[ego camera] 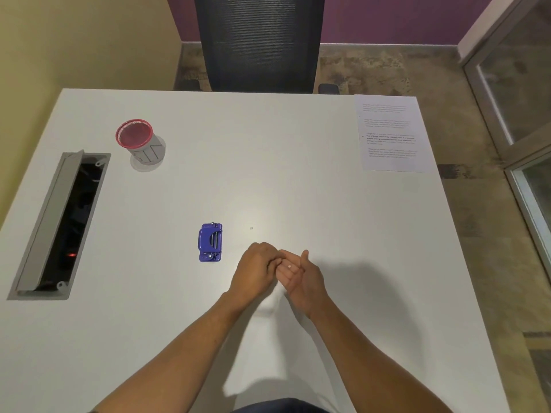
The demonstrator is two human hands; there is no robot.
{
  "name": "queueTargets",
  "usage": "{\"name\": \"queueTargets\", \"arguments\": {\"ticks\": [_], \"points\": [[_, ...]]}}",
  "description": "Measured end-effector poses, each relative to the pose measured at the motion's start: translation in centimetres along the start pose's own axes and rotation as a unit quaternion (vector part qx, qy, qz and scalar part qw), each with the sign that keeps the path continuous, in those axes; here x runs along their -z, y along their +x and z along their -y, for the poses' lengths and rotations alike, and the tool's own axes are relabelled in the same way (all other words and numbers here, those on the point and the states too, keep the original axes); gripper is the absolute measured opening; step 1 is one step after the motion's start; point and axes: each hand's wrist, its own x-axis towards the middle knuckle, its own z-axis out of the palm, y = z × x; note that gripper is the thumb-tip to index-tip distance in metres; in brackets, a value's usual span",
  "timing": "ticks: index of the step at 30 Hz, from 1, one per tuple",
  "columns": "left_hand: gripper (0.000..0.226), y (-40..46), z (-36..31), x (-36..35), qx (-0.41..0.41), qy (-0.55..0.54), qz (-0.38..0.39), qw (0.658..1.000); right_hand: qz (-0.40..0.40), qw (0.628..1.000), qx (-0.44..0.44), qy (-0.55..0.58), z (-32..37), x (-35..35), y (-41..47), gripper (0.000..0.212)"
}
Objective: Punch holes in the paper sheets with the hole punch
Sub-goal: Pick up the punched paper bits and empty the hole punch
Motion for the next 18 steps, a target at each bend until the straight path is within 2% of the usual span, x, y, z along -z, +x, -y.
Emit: {"name": "queueTargets", "arguments": {"ticks": [7,10,13,18], "points": [[0.015,1.7,1.8,1.0,0.152,0.009,-0.093,0.984,-0.012,1.0,-0.002,0.028,0.9,0.4,0.4,0.048],[0.023,2.8,3.2,1.2,0.195,0.058,-0.079,0.976,-0.024,0.999,-0.001,0.036,1.4,0.8,0.5,0.049],[0.013,4.1,3.9,1.3,0.21,0.099,-0.068,0.97,-0.024,0.999,0.006,0.04,2.1,1.5,0.5,0.051],[0.02,5.4,4.8,1.2,0.198,0.194,-0.025,0.961,-0.027,0.999,0.005,0.023,2.3,1.8,1.0,0.05]]}}
